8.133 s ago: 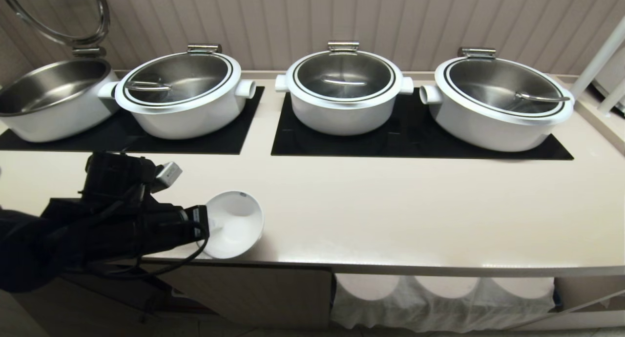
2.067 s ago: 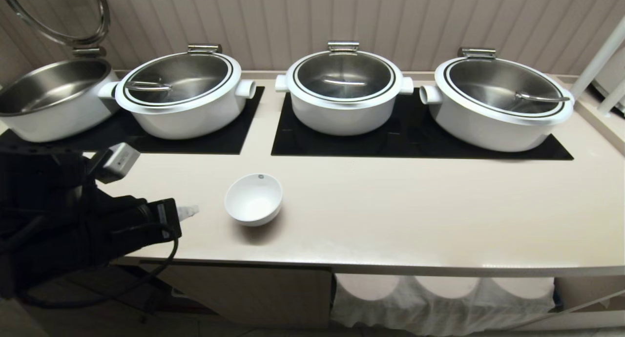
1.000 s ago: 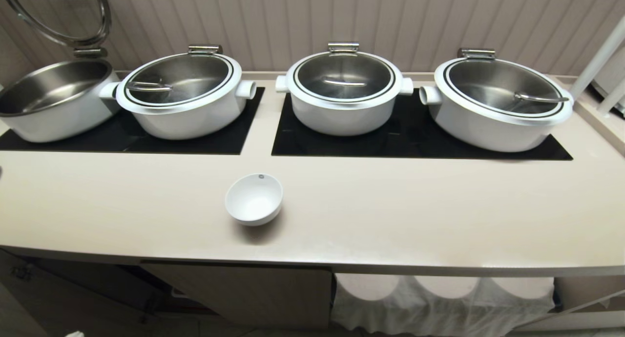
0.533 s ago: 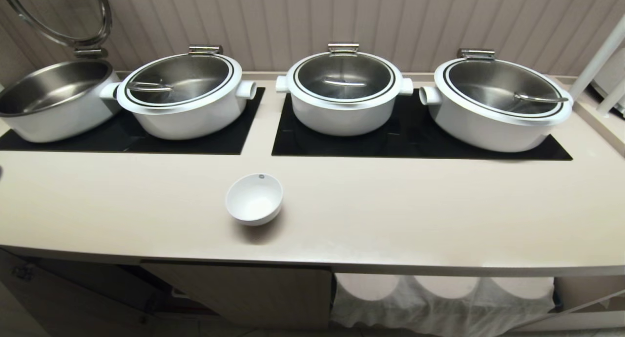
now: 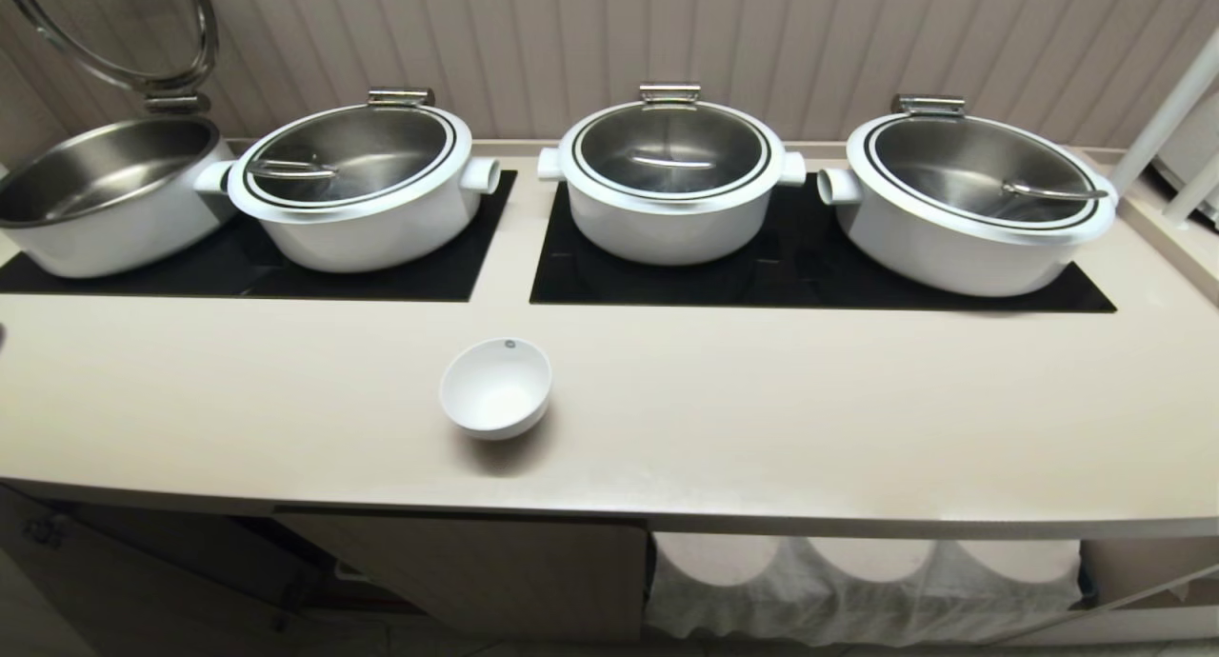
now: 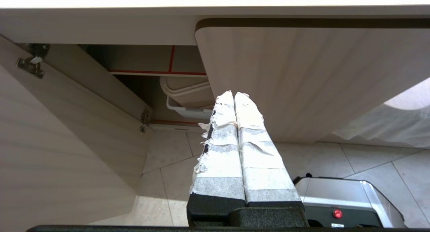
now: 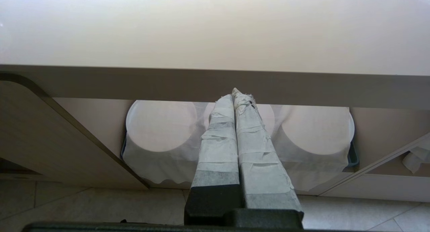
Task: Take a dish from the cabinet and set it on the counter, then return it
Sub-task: Pick up the bowl from the table
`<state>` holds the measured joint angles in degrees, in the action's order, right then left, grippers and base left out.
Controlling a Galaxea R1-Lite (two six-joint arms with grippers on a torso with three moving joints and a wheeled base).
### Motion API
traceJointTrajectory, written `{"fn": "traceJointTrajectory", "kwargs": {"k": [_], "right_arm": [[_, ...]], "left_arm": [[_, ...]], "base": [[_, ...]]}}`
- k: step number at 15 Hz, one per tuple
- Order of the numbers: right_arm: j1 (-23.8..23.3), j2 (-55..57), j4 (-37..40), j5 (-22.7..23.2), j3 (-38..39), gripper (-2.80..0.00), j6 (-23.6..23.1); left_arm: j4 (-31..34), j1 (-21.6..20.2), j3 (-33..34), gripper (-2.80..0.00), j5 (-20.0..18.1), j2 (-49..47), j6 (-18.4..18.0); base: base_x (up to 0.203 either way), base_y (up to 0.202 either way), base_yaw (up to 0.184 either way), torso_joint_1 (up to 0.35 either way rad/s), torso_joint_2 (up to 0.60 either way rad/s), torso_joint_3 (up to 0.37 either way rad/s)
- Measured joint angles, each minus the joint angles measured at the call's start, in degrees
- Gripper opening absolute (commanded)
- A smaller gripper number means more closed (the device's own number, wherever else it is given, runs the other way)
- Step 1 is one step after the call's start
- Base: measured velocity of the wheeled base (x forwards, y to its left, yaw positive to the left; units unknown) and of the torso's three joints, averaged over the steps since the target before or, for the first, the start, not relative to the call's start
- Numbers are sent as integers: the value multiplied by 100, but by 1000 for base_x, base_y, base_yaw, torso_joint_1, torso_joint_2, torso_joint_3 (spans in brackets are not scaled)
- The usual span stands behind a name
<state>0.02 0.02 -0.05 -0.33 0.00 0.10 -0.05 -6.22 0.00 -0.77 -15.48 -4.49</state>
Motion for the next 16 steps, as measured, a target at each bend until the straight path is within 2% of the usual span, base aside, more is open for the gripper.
{"fn": "traceJointTrajectory", "kwargs": {"k": [3, 4, 11, 16], "right_arm": [[0, 0, 0, -2, 0, -280, -2], [2, 0, 0, -2, 0, -280, 0], [0, 0, 0, -1, 0, -280, 0], [0, 0, 0, 0, 0, -280, -1]], "left_arm": [[-1, 616, 0, -280, 36, 57, 216], [-1, 710, 0, -280, 39, 103, 291], [2, 607, 0, -280, 66, 1289, 394], [-2, 598, 0, -280, 69, 1526, 400]], "base": [[0, 0, 0, 0, 0, 0], [0, 0, 0, 0, 0, 0], [0, 0, 0, 0, 0, 0], [0, 0, 0, 0, 0, 0]]}}
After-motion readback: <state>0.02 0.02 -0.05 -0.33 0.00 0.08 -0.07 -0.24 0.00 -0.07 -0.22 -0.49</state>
